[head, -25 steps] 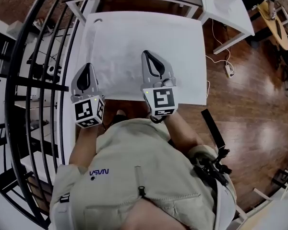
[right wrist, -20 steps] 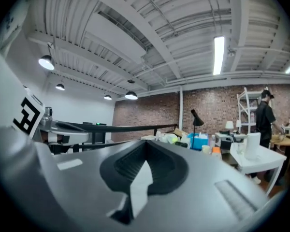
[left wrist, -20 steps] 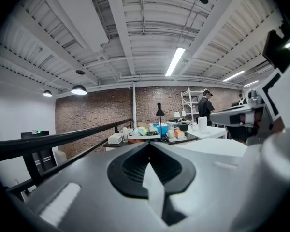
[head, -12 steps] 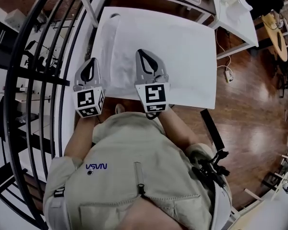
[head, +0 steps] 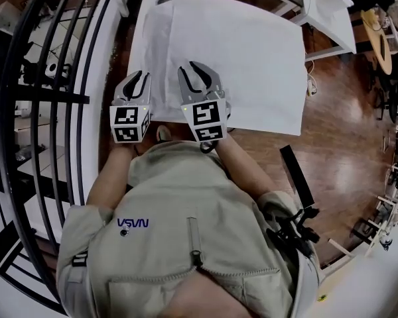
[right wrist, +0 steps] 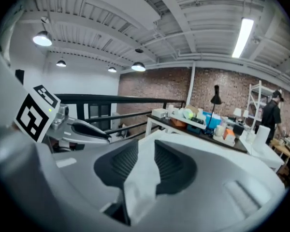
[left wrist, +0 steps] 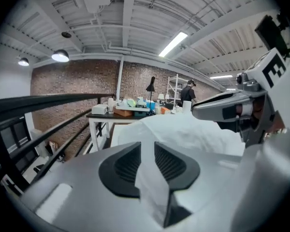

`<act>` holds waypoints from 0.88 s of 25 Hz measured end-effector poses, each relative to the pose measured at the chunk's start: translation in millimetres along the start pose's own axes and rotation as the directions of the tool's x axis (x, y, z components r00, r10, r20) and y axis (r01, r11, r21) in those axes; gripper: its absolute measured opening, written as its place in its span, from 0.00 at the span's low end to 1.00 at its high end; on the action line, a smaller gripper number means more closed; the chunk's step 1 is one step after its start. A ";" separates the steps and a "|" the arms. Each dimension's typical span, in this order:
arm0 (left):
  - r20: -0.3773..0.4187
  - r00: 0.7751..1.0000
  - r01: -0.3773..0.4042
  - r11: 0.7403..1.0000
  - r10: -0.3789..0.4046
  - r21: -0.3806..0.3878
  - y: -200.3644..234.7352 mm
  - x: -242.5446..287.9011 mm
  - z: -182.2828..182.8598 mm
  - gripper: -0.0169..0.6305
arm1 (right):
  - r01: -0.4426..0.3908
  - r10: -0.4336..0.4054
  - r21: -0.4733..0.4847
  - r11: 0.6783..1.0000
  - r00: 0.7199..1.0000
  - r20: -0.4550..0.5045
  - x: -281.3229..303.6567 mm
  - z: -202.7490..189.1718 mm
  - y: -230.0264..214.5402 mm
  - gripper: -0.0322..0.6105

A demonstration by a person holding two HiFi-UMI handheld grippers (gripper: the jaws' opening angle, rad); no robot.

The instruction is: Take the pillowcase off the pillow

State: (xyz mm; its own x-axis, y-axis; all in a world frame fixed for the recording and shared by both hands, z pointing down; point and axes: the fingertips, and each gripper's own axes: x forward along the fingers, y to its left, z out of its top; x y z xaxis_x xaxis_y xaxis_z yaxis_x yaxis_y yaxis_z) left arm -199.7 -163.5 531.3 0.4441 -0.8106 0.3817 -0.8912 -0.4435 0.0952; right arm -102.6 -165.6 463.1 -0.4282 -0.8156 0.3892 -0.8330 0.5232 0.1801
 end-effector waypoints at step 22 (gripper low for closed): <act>-0.244 0.950 0.182 0.980 -0.196 -0.081 -32.3 32.8 -79.3 0.04 | 0.003 -0.069 -0.168 0.986 0.921 -0.384 12.9 -92.3 -0.4 0.06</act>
State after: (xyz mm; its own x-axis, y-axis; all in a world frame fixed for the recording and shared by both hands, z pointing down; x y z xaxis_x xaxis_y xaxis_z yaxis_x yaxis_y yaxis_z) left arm -163.6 -145.4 613.6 0.5741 -0.5892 0.5685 -0.8002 -0.5508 0.2372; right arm -75.4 -153.5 551.4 -0.2023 -0.6918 0.6932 -0.7638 0.5545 0.3305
